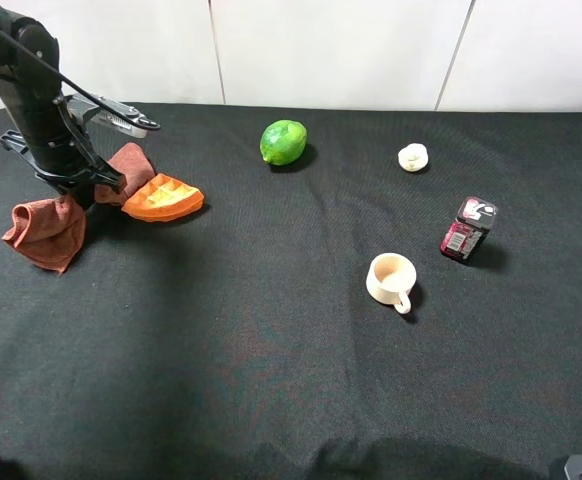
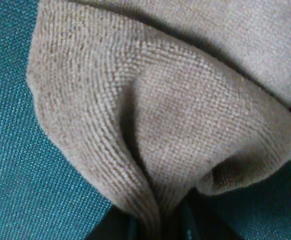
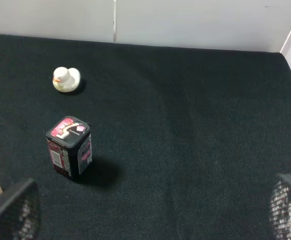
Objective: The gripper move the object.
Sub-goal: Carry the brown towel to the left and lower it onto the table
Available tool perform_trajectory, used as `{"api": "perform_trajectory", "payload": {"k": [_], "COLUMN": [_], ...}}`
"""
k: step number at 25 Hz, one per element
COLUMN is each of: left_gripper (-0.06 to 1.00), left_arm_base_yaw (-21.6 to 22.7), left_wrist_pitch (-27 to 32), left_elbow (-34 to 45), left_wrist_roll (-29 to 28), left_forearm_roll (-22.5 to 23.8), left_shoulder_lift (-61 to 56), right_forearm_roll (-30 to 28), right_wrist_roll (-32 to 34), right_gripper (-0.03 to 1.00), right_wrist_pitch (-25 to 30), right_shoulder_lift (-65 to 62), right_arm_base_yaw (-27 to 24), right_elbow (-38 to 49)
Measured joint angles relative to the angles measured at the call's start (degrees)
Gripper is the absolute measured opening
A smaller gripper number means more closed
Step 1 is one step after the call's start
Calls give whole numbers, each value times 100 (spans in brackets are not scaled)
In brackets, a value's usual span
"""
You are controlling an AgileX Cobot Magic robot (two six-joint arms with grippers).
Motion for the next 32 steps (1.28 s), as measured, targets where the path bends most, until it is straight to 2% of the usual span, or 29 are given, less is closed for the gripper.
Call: {"api": "perform_trajectory", "payload": {"k": [32], "left_gripper": [18], "left_arm_base_yaw": [0], "left_wrist_pitch": [-144], "left_elbow": [0], "left_wrist_roll": [-120], "left_forearm_roll": [-24], "left_shoulder_lift": [40], "right_forearm_roll": [0], "right_wrist_roll": [0], "right_gripper": [69], "right_wrist_pitch": [0], "right_shoulder_lift": [0], "right_arm_base_yaw": [0], "right_elbow": [0]}}
